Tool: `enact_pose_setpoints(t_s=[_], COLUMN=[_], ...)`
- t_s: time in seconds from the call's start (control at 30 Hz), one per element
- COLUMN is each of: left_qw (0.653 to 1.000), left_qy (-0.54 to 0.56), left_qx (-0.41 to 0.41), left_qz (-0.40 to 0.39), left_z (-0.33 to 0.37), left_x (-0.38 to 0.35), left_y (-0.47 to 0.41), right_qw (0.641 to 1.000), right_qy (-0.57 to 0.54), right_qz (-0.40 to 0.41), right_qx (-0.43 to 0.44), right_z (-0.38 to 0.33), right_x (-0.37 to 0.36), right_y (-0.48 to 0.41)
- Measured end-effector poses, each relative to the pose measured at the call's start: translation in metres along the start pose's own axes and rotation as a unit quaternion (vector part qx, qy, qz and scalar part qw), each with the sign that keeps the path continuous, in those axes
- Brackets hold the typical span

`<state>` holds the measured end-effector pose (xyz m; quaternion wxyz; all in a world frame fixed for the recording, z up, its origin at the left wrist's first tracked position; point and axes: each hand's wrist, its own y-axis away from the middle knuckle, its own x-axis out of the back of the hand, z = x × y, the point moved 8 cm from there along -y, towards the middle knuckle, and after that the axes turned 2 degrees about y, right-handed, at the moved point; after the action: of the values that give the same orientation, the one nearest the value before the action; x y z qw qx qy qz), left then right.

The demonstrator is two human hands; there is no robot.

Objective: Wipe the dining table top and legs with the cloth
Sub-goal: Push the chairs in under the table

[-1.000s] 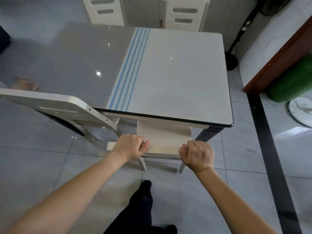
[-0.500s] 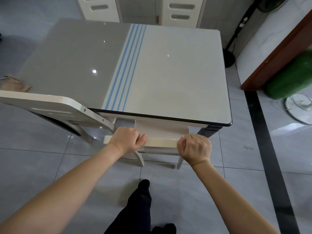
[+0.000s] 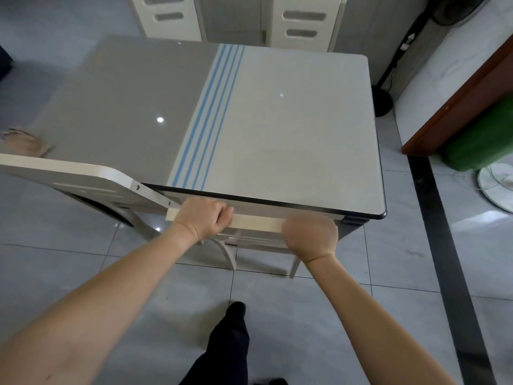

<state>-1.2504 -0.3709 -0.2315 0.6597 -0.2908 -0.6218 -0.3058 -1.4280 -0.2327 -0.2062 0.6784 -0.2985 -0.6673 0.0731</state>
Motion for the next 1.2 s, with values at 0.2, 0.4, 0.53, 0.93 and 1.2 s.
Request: enact_pose_setpoints(t_s=[0.2,0.4,0.53,0.93,1.2], left_qw=[1.0,1.0,1.0,0.997,0.996], left_qy=[-0.002,0.008,0.016,0.066,0.08], left_qx=[0.005,0.002,0.001,-0.029,-0.037], left_qz=[-0.019,-0.009,0.003,0.008,-0.032], left_z=[0.012,-0.01,-0.032,-0.018,0.001], left_x=[0.0,0.007,0.006,0.003,0.0], left_y=[-0.024,-0.047,-0.052,-0.064,-0.058], right_qw=[1.0,0.999,1.0,0.999,0.998], right_qy=[0.013,-0.005,0.003,0.037,0.05], right_qz=[0.011,0.02,0.011,0.009,-0.013], right_qx=[-0.001,-0.025,-0.028,-0.014,-0.026], right_z=[0.024,0.017,-0.002,0.013,0.024], right_x=[-0.007,-0.012,-0.02,-0.027,-0.019], right_y=[-0.02,-0.041,-0.041,-0.052,-0.041])
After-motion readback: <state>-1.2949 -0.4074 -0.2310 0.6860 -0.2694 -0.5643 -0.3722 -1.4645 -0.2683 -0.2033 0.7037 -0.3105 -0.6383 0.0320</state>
